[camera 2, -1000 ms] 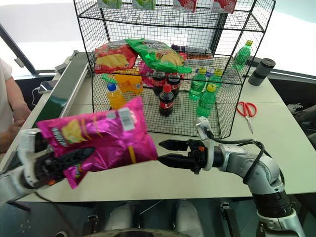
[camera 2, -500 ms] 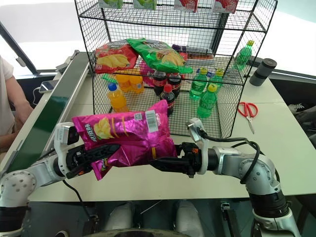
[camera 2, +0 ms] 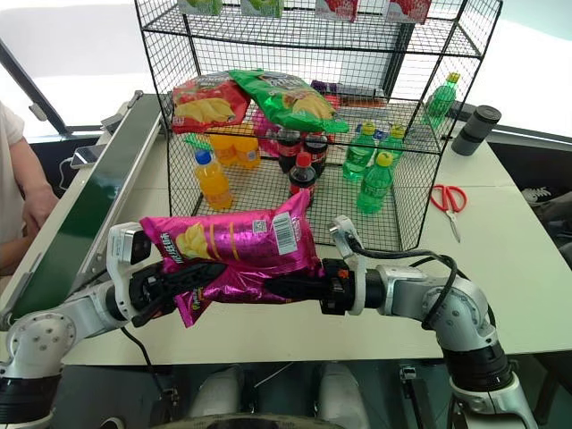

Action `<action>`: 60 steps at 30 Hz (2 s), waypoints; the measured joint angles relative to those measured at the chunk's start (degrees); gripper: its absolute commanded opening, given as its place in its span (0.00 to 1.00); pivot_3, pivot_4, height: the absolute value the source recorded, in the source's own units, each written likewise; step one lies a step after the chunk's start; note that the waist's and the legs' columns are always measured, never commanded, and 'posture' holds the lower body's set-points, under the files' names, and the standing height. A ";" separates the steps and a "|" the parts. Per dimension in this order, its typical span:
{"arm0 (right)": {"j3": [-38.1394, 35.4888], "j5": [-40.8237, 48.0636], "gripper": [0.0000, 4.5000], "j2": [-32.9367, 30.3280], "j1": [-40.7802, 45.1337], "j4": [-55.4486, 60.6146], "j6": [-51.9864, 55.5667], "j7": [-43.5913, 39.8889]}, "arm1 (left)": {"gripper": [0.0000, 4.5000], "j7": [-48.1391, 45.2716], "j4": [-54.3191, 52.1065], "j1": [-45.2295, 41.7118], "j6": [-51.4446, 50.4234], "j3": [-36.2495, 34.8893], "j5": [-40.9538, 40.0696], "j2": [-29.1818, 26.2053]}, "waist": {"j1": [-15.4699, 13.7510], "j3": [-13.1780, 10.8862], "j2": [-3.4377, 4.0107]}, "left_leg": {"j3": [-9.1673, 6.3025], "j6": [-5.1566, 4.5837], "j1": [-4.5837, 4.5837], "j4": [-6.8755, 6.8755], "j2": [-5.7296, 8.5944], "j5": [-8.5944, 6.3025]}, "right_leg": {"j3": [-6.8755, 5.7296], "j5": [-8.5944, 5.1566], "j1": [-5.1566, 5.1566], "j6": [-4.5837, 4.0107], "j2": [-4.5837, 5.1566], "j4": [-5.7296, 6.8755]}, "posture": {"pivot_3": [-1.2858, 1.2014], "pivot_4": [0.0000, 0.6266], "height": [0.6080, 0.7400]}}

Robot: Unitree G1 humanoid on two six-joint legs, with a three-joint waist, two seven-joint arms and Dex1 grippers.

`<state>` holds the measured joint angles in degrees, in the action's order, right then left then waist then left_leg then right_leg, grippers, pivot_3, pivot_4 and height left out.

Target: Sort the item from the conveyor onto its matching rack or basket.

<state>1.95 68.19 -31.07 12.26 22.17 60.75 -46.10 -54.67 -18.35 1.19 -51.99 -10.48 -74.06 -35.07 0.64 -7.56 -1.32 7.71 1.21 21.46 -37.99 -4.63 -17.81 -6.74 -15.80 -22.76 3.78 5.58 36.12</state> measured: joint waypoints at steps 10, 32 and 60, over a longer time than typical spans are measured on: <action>-0.67 -2.91 0.03 -0.14 -1.03 0.13 -3.15 -1.39 | 1.00 -2.05 2.14 0.99 1.37 -2.45 3.99 -1.92 | -0.07 -0.01 0.01 | 0.00 -0.03 0.04 0.00 -0.07 -0.02 | -0.02 -0.02 -0.02 -0.04 0.03 -0.03 | 0.52 0.24 0.90; -14.44 -40.04 0.03 -3.17 -10.75 10.07 -46.86 3.55 | 1.00 -10.62 8.10 -0.27 21.10 -4.75 23.15 -2.95 | 0.08 -0.15 0.24 | 0.07 -0.04 0.09 0.06 -0.07 -0.03 | 0.01 -0.10 -0.33 -0.16 0.04 -0.11 | 0.52 0.24 0.90; -13.27 -97.06 0.03 -17.65 7.55 -31.04 -88.74 33.26 | 1.00 -10.09 6.37 -6.36 25.11 0.09 29.35 0.98 | 0.46 -0.30 0.42 | 0.15 0.50 -0.05 0.07 0.04 0.29 | 0.10 -0.02 -0.06 0.11 -0.03 -0.01 | 0.52 0.24 0.90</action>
<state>-11.31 -28.87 -48.71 19.81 -8.88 -27.98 -12.84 -64.76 -11.98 -5.17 -26.88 -10.38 -44.71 -34.09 1.09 -7.86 -0.90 7.85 1.70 21.41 -37.92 -4.59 -17.52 -6.64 -15.82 -22.82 3.89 5.56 36.11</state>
